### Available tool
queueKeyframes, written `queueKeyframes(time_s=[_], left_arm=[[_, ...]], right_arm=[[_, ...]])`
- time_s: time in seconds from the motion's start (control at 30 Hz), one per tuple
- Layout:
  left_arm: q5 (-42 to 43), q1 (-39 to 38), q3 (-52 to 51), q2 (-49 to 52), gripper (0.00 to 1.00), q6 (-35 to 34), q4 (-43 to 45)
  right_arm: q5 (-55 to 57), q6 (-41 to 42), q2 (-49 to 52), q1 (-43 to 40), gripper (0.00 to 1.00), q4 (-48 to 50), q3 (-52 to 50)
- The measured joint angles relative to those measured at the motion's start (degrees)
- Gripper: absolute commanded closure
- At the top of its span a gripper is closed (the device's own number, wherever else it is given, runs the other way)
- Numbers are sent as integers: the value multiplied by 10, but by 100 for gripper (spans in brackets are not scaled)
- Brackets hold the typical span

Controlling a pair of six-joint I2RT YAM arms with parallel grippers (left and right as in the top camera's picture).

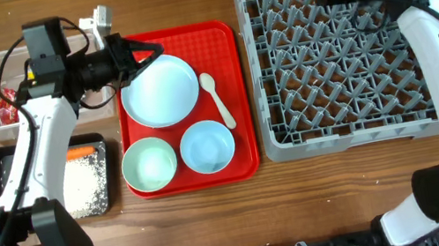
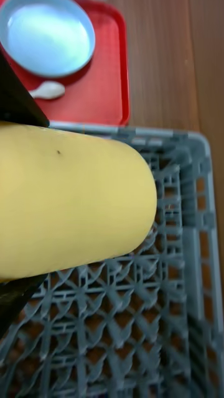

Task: Sort waste into correct bins and load items into the dishwasher rack
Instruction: 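Carry the yellow cup with the right gripper over the dish rack, then lower the cup into the rack and open the right gripper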

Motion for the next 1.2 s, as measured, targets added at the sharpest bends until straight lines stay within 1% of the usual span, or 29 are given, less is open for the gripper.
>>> queueKeyframes(time_s=[0.1, 0.2, 0.37, 0.43, 0.53, 0.63, 0.83, 1.2], left_arm=[[-20, 0, 0, 0, 96, 0, -25], [-50, -10, 0, 0, 96, 2, -27], [-168, -62, 0, 0, 96, 2, -28], [-240, -84, 0, 0, 96, 2, -34], [-307, -97, 0, 0, 96, 2, -50], [-371, -110, 0, 0, 96, 5, -75], [-421, -115, 0, 0, 96, 17, -98], [-433, -115, 0, 0, 95, 19, -101]], right_arm=[[-4, 0, 28, -27, 59, -10, 0], [-18, -2, 67, -63, 59, -13, 0], [-33, -24, 109, -106, 59, -9, 0], [-37, -35, 123, -110, 60, -9, 0], [-41, -45, 148, -110, 63, -17, 0], [-41, -49, 171, -110, 63, -25, 0], [-41, -58, 183, -118, 64, -31, 0], [-41, -73, 197, -126, 67, -30, 0]])
